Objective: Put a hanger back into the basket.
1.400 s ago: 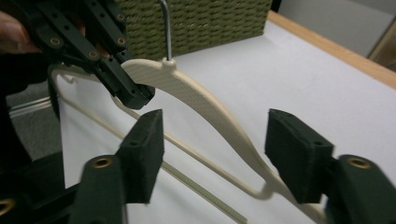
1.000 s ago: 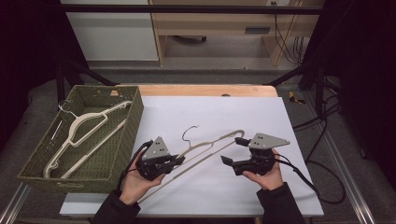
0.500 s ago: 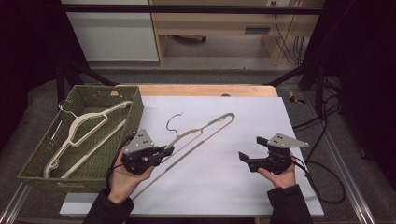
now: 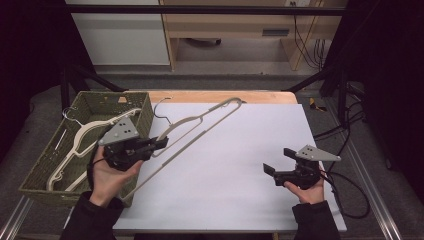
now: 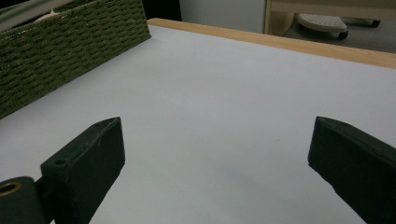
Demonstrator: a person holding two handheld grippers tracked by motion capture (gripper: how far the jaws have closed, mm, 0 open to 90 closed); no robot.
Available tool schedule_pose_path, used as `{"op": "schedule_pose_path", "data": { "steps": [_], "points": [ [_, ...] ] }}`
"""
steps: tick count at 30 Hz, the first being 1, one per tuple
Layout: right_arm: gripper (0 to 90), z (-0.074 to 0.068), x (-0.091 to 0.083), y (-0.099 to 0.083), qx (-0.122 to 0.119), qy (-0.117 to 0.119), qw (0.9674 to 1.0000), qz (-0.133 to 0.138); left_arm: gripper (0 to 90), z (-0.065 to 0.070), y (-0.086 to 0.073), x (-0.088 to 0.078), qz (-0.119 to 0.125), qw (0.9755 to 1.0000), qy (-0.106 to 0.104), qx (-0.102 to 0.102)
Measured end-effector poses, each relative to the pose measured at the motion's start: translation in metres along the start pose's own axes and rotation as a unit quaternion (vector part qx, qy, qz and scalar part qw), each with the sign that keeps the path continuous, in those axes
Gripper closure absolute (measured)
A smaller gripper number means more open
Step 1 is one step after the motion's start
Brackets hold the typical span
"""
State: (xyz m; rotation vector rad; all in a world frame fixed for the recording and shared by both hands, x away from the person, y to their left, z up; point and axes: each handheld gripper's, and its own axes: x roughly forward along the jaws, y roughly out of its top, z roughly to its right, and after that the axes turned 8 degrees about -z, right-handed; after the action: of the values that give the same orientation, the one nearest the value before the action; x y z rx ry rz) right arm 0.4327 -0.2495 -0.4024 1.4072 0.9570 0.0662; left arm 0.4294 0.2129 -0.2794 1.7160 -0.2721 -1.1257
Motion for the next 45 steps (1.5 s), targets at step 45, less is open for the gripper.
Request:
{"op": "schedule_pose_path", "data": {
  "steps": [45],
  "points": [
    [3.4, 0.0, 0.002, -0.003, -0.006, -0.006, 0.9998, -0.016, 85.9, -0.169, -0.073, -0.088, -0.047, 0.9887, 0.121, -0.074]
  ]
}}
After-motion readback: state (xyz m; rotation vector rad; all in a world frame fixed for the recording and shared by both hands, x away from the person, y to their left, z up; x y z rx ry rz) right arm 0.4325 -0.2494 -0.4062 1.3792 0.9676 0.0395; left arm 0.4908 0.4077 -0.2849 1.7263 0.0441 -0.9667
